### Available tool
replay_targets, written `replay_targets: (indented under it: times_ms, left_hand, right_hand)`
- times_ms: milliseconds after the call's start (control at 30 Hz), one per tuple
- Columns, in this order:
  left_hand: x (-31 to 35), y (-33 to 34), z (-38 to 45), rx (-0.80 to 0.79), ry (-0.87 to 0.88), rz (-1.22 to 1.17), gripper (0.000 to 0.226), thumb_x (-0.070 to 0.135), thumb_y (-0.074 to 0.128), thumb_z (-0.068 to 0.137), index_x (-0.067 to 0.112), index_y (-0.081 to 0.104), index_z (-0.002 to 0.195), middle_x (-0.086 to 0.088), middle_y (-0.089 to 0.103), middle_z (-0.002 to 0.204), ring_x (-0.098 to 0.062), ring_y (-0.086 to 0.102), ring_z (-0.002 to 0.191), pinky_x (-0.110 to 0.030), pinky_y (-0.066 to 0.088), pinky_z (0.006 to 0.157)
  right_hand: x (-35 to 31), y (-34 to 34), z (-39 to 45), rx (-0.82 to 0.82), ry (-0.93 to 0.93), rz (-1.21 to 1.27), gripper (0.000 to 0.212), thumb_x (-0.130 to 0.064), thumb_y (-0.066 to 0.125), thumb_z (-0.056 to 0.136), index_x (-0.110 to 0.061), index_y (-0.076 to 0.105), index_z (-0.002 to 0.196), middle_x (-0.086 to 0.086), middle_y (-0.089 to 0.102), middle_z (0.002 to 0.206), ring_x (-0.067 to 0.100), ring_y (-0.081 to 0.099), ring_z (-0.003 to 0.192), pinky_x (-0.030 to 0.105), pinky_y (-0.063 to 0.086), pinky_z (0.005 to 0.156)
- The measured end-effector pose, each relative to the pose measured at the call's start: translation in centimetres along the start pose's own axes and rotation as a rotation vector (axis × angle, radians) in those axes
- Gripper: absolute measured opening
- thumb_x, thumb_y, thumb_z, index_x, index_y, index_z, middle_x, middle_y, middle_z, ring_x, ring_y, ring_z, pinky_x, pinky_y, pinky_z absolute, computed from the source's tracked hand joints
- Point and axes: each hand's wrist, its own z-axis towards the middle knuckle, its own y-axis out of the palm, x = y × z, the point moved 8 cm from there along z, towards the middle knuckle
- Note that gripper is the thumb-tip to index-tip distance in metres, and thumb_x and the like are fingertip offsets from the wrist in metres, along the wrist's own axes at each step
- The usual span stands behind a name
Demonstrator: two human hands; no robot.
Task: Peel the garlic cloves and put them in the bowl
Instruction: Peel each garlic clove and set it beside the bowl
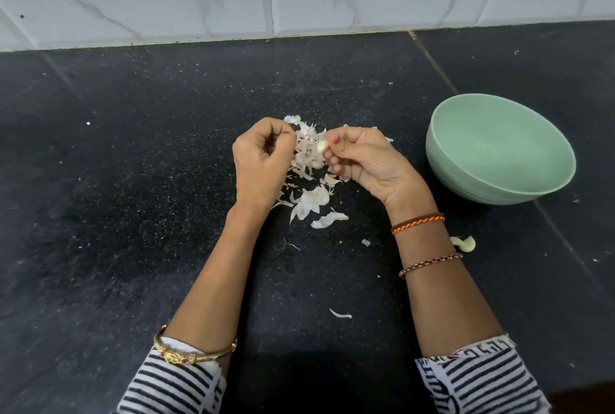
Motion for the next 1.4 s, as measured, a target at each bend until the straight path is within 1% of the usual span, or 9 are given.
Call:
replay_targets:
  times_ms: [133,267,333,467,633,900,1067,1200,1400]
  left_hand:
    - [-0.2,0.8,-0.3,-0.080,0.012,0.041,0.041,0.029,0.052,0.082,0.016,0.036,0.047,0.013,0.033,0.043,-0.002,0.027,0.045,-0.018,0.025,0.046]
    - [0.1,0.9,-0.3,-0.090,0.016,0.003,0.024,0.025,0.064,0.082,0.006,0.062,0.068,-0.008,0.057,0.059,-0.009,0.048,0.056,-0.024,0.041,0.056]
    - [0.3,0.8,-0.2,-0.084,-0.003,-0.031,0.003,0.016,0.064,0.082,0.017,0.065,0.085,0.002,0.062,0.069,-0.005,0.055,0.064,-0.020,0.047,0.062]
    - [0.5,1.0,-0.1,-0.127,0.017,-0.074,0.007,0.021,0.063,0.084,0.021,0.069,0.088,0.012,0.069,0.079,-0.007,0.062,0.077,-0.022,0.050,0.072]
    - [0.5,1.1,-0.1,-0.130,0.084,-0.003,0.019,0.035,0.067,0.075,0.034,0.067,0.094,0.023,0.067,0.081,-0.002,0.060,0.073,-0.026,0.050,0.065]
    - [0.8,0.8,-0.1,-0.093,0.166,0.074,0.008,0.023,0.068,0.078,0.024,0.064,0.085,0.013,0.063,0.080,-0.001,0.058,0.069,-0.019,0.047,0.062]
    - [0.4,1.1,0.0,-0.159,0.105,0.017,0.019,0.018,0.067,0.077,0.032,0.061,0.089,0.022,0.064,0.082,0.000,0.054,0.070,-0.020,0.045,0.061]
    - [0.7,1.8,-0.1,-0.246,0.125,0.058,0.029,0.007,0.065,0.079,0.033,0.059,0.091,0.011,0.058,0.086,0.000,0.051,0.071,-0.017,0.043,0.058]
    - [0.9,2.7,-0.6,-0.297,0.124,0.064,0.036,0.002,0.057,0.081,0.035,0.056,0.096,0.001,0.056,0.089,-0.004,0.053,0.079,-0.030,0.047,0.064]
  right_hand:
    - [-0.3,-0.6,0.2,0.063,-0.068,0.016,0.012,0.000,0.054,0.087,-0.005,0.063,0.082,-0.003,0.067,0.061,0.002,0.059,0.054,0.012,0.051,0.057]
    - [-0.5,-0.9,0.1,0.084,-0.080,0.026,0.013,0.002,0.055,0.086,-0.007,0.064,0.082,-0.003,0.067,0.061,0.002,0.060,0.056,0.013,0.052,0.060]
    - [-0.5,-1.0,0.1,0.088,-0.083,0.012,0.012,0.002,0.057,0.085,-0.007,0.064,0.084,-0.003,0.068,0.062,0.002,0.061,0.057,0.013,0.052,0.061]
    - [-0.6,-1.0,0.1,0.108,-0.090,-0.039,0.011,0.000,0.062,0.082,-0.009,0.066,0.085,-0.003,0.069,0.066,0.003,0.062,0.060,0.013,0.052,0.061]
    - [-0.7,-1.3,-0.1,0.148,-0.116,-0.136,0.011,0.000,0.066,0.078,-0.011,0.067,0.081,-0.004,0.067,0.060,0.002,0.059,0.055,0.013,0.051,0.060]
    - [-0.5,-0.9,0.0,0.146,-0.089,-0.091,0.006,-0.003,0.063,0.083,-0.007,0.068,0.083,-0.001,0.067,0.066,0.003,0.061,0.061,0.014,0.052,0.060]
    - [-0.3,-0.7,0.0,0.131,-0.060,-0.155,0.014,0.003,0.066,0.079,-0.010,0.066,0.085,-0.001,0.069,0.068,0.005,0.062,0.060,0.014,0.051,0.060]
    - [-0.2,-0.5,0.0,0.067,-0.046,-0.199,0.020,0.002,0.065,0.080,-0.014,0.066,0.092,0.003,0.067,0.077,0.008,0.060,0.067,0.014,0.051,0.064]
    - [-0.1,-0.3,0.2,0.037,-0.023,-0.242,0.020,0.003,0.058,0.085,-0.013,0.066,0.093,0.000,0.063,0.078,0.005,0.055,0.065,0.014,0.049,0.063]
